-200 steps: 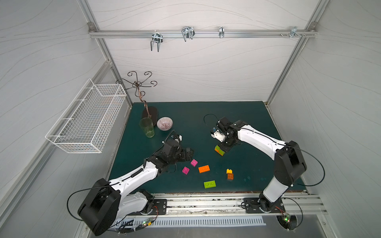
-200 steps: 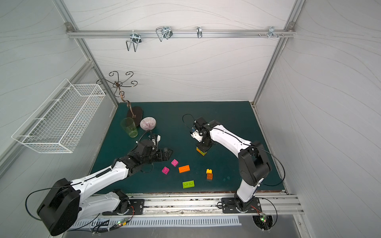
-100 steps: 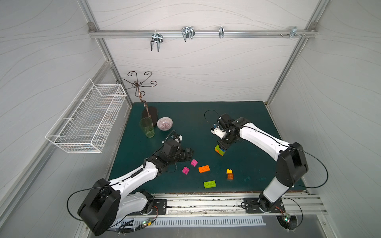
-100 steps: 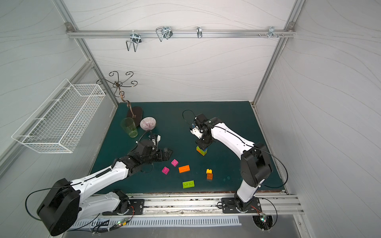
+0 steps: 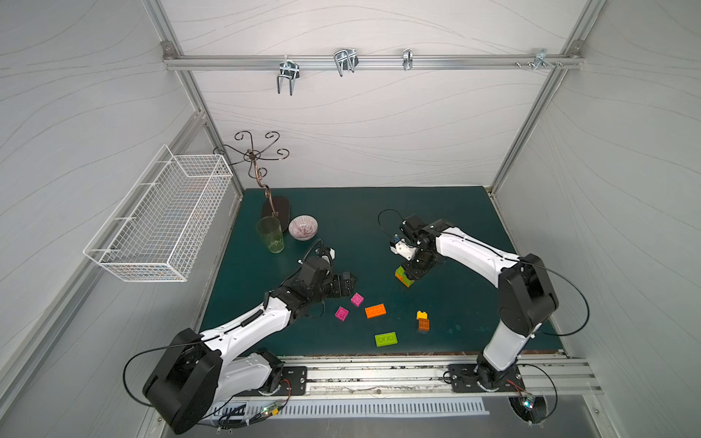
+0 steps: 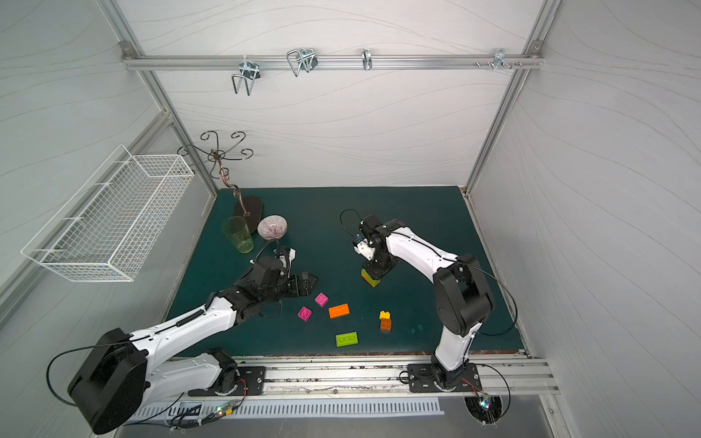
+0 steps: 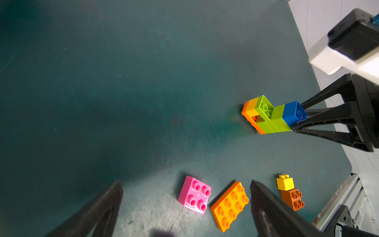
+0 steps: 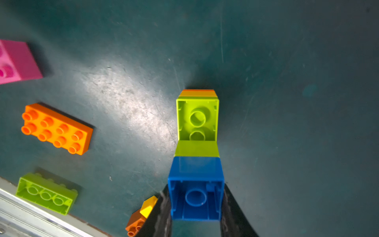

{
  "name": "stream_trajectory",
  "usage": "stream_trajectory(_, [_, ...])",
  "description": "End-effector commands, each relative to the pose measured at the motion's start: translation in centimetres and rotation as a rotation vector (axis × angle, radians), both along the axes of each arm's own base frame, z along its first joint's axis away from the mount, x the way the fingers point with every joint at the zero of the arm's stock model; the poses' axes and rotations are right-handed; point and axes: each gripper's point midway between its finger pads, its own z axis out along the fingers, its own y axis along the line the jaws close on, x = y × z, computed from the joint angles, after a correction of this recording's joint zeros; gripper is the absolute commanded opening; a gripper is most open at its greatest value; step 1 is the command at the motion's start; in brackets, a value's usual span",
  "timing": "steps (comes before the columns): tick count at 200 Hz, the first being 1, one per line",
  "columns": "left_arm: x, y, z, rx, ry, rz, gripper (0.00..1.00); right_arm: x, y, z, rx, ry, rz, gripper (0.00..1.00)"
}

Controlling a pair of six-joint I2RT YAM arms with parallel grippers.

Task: Assemble the letter p with lego
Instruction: Pick up the lego brick from the center of the board.

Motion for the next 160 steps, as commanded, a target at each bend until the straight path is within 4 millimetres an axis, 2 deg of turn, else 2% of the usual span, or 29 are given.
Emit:
stream_trajectory(1, [0.5,-0.2,1.0,-0.009,-0.049,-0.004,0.99,-0.9,-0.3,-1.6,-0.012,0.052,0.001,0.23])
stream_trajectory(43, [0.5,-0.3,0.9,-0.009,-0.046,-0.006,0.99,-1.8,-1.1,-3.8,-0.058,0.099,-0.003,0.19])
stream_trajectory(58, [0.6,-0.3,0.9,-0.009,-0.048,-0.006,0.99,-1.7,-1.0,-3.1,-0.05,0.083,-0.008,0.32])
stream_trajectory(68, [0.6,-0.3,0.9,-0.008,-0.046,-0.005,0.99,-1.4,-0.8,-2.1,-0.034,0.058,-0.011,0.38])
stream_trajectory(81, [0.6,-0.3,0.8,-0.007,-0.045,-0.004,0.99,-0.9,-0.6,-0.6,-0.013,0.019,-0.017,0.51])
stream_trajectory(95, [0.6,-0.3,0.8,-0.006,-0.046,-0.003,0.99,-0.4,-0.3,0.7,0.009,-0.016,-0.021,0.58])
stream_trajectory(110, [0.6,-0.2,0.8,-0.004,-0.048,-0.002,0.99,0.0,-0.3,1.3,0.016,-0.043,-0.029,0.68])
stream_trajectory(136, [0.6,-0.2,0.9,-0.001,-0.048,0.0,0.99,0.4,-0.3,0.6,-0.006,-0.038,-0.037,0.68])
stream_trajectory(160, [0.6,-0.1,0.9,0.001,-0.051,0.001,0.99,0.2,0.4,-0.2,0.019,-0.014,-0.072,0.64])
